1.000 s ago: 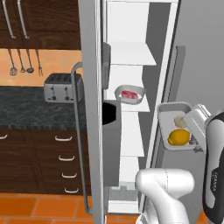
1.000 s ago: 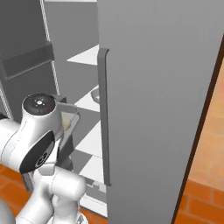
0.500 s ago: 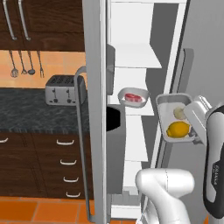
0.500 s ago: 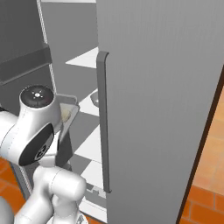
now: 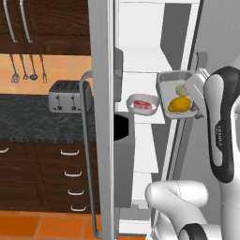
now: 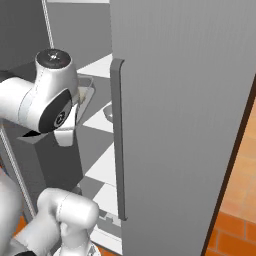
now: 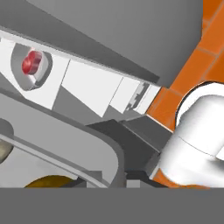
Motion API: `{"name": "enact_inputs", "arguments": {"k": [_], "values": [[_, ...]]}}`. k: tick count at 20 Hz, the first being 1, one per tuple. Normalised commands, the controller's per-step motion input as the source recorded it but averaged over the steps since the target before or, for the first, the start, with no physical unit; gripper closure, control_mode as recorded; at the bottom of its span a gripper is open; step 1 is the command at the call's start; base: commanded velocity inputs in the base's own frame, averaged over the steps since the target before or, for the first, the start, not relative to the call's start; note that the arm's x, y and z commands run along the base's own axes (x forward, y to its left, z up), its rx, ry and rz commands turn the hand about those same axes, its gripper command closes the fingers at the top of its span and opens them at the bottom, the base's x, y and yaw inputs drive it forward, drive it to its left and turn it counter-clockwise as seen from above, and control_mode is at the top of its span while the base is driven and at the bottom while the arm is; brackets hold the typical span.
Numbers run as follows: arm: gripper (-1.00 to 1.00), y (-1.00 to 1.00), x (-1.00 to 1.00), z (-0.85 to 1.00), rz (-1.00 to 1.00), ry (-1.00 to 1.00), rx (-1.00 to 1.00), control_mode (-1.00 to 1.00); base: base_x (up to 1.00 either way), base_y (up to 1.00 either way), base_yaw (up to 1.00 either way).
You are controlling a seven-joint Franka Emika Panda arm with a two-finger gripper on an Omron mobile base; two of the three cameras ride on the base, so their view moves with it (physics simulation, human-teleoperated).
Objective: Take the meat container that has the steak and place it on the second highest rack of the freezer. Then take the vegetable container that has the lemon and garlic and place it on the highest rack of the freezer.
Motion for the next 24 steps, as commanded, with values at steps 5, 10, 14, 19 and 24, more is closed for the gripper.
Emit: {"name": "enact_inputs", "arguments": {"k": [5,10,14,19,24], "values": [[1.0,0.32,1.0,0.12,-0.03,0.03,0.0,-1.0,0.0,0.0,0.0],[1.0,0.03,1.0,0.17,-0.12,0.03,0.0,-1.0,0.0,0.0,0.0],[1.0,0.0,1.0,0.19,-0.14,0.1,0.0,-1.0,0.0,0.0,0.0],[1.0,0.0,1.0,0.32,-0.05,0.01,0.0,-1.0,0.0,0.0,0.0],[1.0,-0.18,1.0,0.03,0.0,0.01,0.0,-1.0,0.0,0.0,0.0]]}}
